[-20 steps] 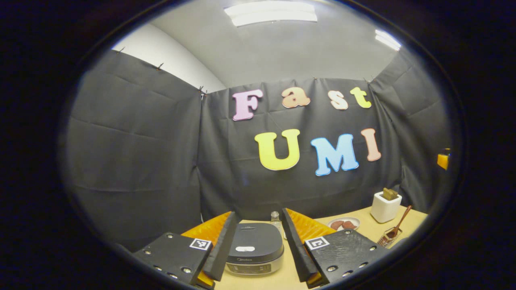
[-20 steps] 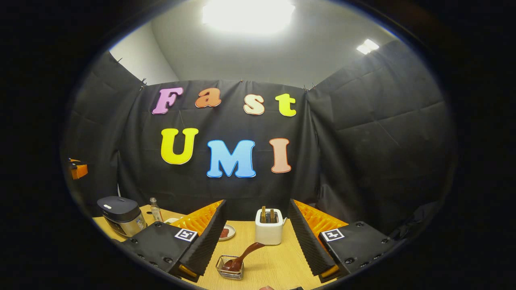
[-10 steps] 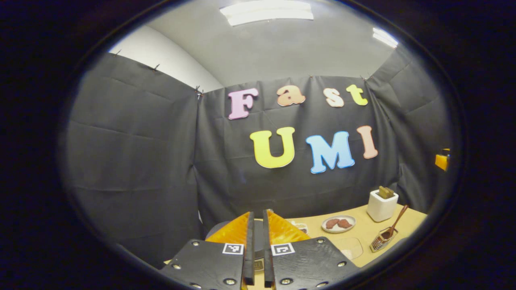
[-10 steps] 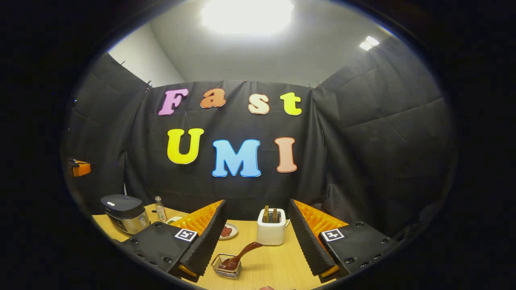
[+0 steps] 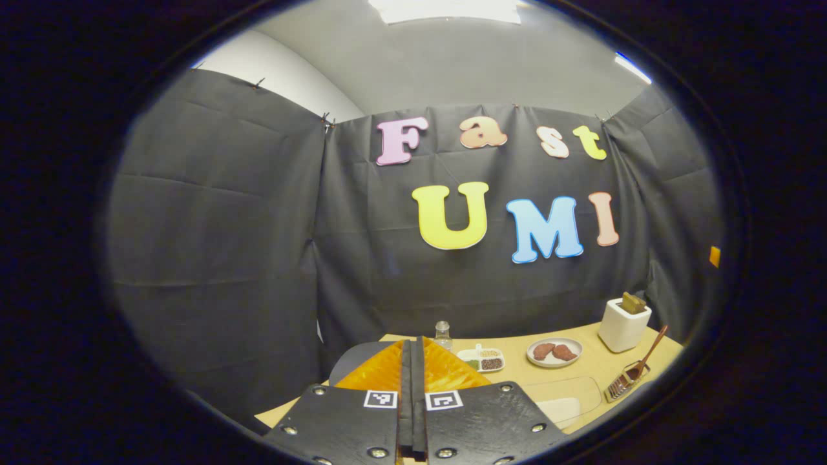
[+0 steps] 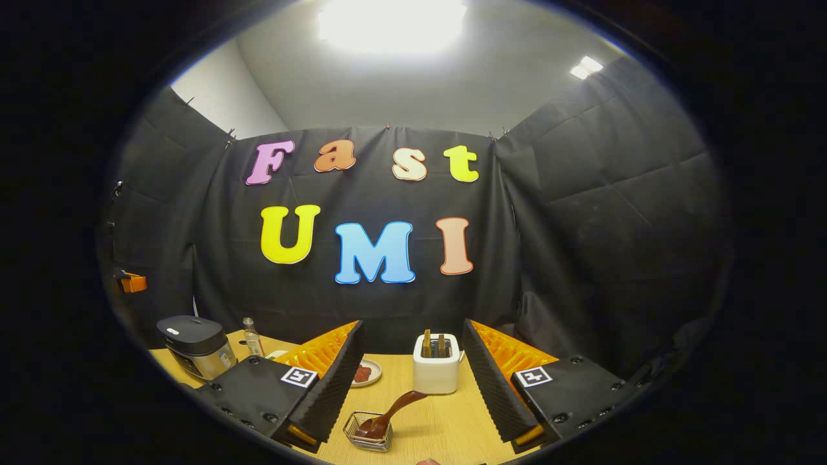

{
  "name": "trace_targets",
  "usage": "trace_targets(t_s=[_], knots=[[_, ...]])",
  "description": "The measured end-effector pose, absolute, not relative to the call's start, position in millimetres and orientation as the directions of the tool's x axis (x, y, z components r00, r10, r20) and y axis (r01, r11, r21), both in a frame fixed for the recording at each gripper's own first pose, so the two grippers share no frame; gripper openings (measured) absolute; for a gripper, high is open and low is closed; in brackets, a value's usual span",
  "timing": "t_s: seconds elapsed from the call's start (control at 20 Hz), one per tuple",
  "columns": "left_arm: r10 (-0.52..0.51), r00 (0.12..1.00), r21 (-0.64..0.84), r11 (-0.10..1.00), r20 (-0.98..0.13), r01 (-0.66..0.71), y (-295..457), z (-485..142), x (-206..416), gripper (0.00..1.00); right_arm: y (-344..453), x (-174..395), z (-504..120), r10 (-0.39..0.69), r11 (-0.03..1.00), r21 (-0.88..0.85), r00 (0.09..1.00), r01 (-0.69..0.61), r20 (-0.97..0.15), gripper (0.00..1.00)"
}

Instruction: Close the left gripper, press the button to open the rice cooker; take a wooden spoon from the chopstick holder with the right hand, scoop a spoonful of rice and pour it into the rice cooker, then put the wooden spoon back into the chopstick holder.

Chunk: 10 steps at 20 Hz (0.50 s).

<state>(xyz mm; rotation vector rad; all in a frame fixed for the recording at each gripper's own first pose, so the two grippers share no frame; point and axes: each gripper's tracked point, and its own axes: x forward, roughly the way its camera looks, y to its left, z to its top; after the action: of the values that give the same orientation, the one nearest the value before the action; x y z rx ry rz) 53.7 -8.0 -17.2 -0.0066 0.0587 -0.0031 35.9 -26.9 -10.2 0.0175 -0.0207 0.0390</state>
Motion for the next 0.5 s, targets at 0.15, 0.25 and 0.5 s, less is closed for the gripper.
trace_targets(t_s=[0.15, 0.25, 0.5], knots=[[-0.036, 0.994, -0.011, 0.999, -0.107, 0.035, -1.9, -43.4, 80.0, 0.01, -16.3, 40.7, -8.0, 0.015, 0.999, 0.029, 1.0, -0.016, 0.018, 0.92], [-0.059, 0.987, -0.026, 0.998, -0.148, 0.056, 2.0, -62.8, 95.1, 0.01, -10.3, 45.2, -9.8, 0.004, 1.0, 0.003, 1.0, -0.004, 0.008, 0.95], [-0.093, 0.97, -0.052, 0.995, -0.223, 0.084, 10.7, -106.6, 120.4, 0.0, 7.7, 51.9, -6.2, -0.008, 0.999, -0.033, 1.0, 0.008, 0.007, 0.93]])
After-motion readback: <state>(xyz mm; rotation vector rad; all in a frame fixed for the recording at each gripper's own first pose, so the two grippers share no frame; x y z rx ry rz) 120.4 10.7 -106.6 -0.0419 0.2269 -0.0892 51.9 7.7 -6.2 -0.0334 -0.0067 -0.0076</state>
